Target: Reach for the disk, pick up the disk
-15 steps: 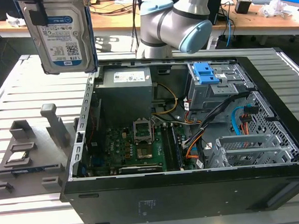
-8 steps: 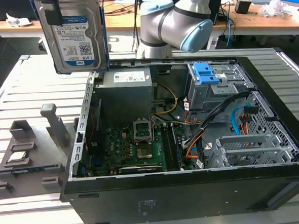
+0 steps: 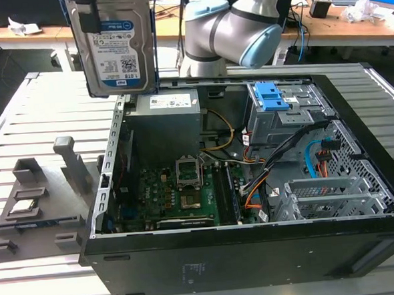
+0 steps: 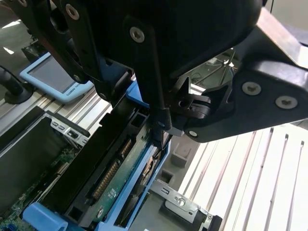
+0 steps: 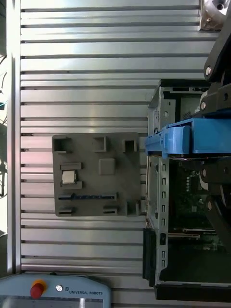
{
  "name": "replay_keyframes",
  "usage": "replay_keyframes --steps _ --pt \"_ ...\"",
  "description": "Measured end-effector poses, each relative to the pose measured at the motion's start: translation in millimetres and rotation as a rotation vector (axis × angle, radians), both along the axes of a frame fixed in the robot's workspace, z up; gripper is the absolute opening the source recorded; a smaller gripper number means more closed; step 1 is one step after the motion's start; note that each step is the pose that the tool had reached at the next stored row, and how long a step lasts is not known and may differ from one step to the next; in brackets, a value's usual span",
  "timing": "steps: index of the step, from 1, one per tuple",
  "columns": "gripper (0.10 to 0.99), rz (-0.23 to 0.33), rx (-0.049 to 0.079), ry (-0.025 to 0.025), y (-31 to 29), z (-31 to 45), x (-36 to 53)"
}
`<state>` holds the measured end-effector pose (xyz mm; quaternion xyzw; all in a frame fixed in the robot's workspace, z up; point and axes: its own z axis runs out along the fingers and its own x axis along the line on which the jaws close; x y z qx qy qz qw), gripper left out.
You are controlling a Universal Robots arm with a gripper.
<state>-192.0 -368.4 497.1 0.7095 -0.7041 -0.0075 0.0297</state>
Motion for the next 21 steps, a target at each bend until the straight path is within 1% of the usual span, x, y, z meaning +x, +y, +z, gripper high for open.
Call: replay_keyframes --steps 4,5,7,9,13,19,21 --pt "0.369 0.000 -0.003 0.0007 0.2 0.1 13.1" --pt "0.369 0.000 -0.005 0.0010 0.3 0.1 19.7" --pt "0.369 0.000 -0.006 0.0015 0.4 0.1 25.3" --pt "0.369 0.000 -0.007 0.0023 0.7 0.0 35.2" --pt "0.369 0.000 -0.009 0.0031 0.9 0.0 46.6" --pt "0.369 0.000 -0.013 0.0049 1.3 0.1 68.3" --pt "0.369 0.000 -0.015 0.0057 1.6 0.0 79.2"
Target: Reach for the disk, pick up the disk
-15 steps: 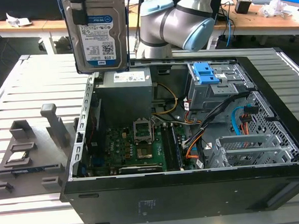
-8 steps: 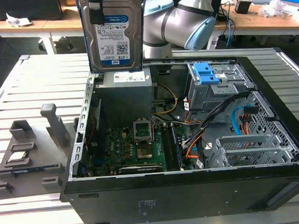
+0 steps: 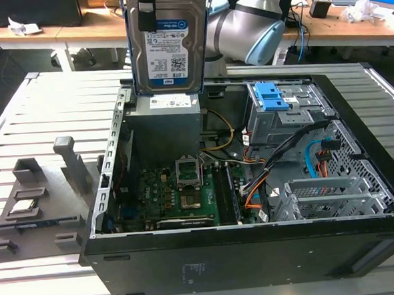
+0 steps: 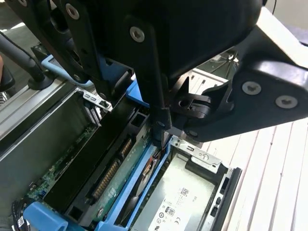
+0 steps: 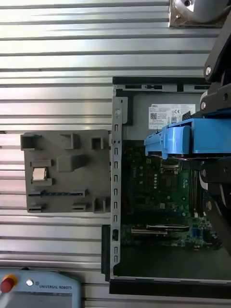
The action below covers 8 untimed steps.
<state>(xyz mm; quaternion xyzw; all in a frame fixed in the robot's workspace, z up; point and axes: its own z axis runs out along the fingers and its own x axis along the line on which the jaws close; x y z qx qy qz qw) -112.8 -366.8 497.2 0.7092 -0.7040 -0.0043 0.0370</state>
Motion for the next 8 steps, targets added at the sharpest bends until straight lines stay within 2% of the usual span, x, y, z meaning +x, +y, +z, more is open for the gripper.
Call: replay_keyframes --steps 5,8 --pt "0.369 0.000 -0.005 0.0019 0.7 0.0 26.8" --pt "0.369 0.000 -0.007 0.0031 1.2 0.0 39.1"
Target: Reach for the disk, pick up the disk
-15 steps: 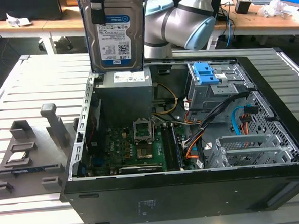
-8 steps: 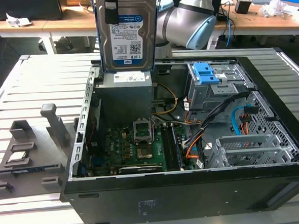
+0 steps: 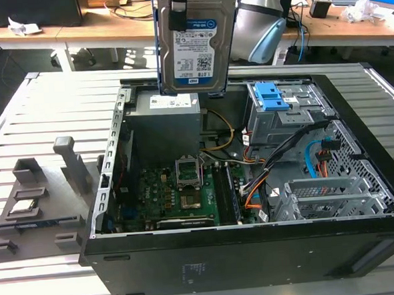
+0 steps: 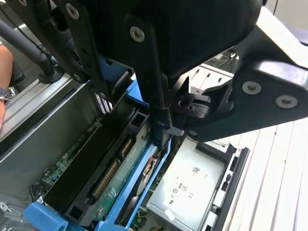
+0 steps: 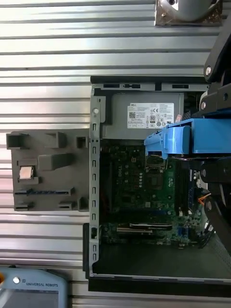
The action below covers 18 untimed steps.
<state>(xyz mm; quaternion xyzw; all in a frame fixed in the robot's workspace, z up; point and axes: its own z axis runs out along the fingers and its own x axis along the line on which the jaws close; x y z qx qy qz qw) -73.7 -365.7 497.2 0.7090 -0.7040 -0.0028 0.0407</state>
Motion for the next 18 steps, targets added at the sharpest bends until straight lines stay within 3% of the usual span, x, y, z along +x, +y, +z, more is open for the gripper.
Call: replay_keyframes --steps 2,6,10,12,14,18 --pt "0.369 0.000 -0.001 0.0013 0.5 0.0 12.3" --pt "0.369 0.000 -0.003 0.0025 1.1 0.0 24.9" --pt "0.369 0.000 -0.002 0.0028 1.1 0.0 27.4" --pt "0.369 0.000 0.073 0.0027 0.6 0.0 27.5" --pt "0.369 -0.005 0.130 0.0024 0.5 0.0 27.5" --pt "0.369 -0.065 0.130 -0.0014 0.5 -1.1 27.5"
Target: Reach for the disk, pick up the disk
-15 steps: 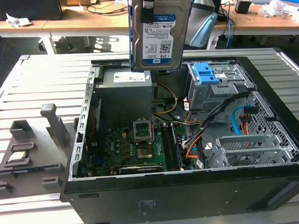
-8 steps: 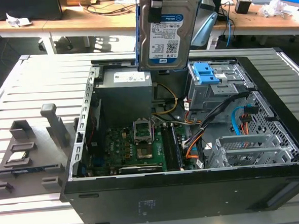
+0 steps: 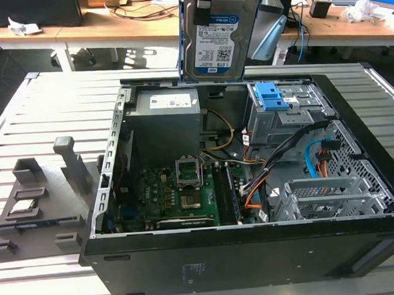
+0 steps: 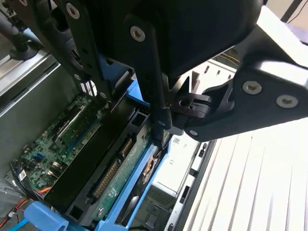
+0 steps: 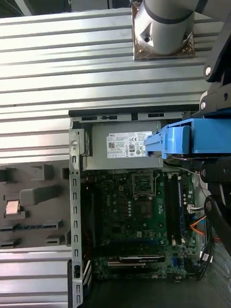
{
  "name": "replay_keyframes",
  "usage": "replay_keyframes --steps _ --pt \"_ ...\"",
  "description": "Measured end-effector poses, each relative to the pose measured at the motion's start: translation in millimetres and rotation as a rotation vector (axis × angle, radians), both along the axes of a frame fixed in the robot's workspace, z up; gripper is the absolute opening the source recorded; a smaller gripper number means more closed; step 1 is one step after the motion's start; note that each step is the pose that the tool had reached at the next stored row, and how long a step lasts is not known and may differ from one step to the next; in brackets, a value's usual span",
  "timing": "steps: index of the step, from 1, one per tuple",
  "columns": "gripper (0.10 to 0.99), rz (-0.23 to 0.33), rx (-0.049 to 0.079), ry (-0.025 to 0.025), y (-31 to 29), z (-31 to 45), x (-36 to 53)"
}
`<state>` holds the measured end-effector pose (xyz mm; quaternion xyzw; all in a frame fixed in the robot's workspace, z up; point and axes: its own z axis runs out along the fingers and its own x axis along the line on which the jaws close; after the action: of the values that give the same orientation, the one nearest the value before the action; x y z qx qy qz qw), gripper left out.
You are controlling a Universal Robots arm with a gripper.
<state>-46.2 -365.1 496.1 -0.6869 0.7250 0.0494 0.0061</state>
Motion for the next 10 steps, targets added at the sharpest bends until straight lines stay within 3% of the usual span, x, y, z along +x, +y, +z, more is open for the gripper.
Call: replay_keyframes --steps 4,6,10 --pt "0.369 0.000 -0.001 -0.0003 -0.3 -0.2 -0.1" --pt "0.369 0.000 -0.011 -0.0002 -1.7 -0.1 0.0" --pt "0.369 0.000 -0.014 -0.0001 -11.6 -0.3 0.0"
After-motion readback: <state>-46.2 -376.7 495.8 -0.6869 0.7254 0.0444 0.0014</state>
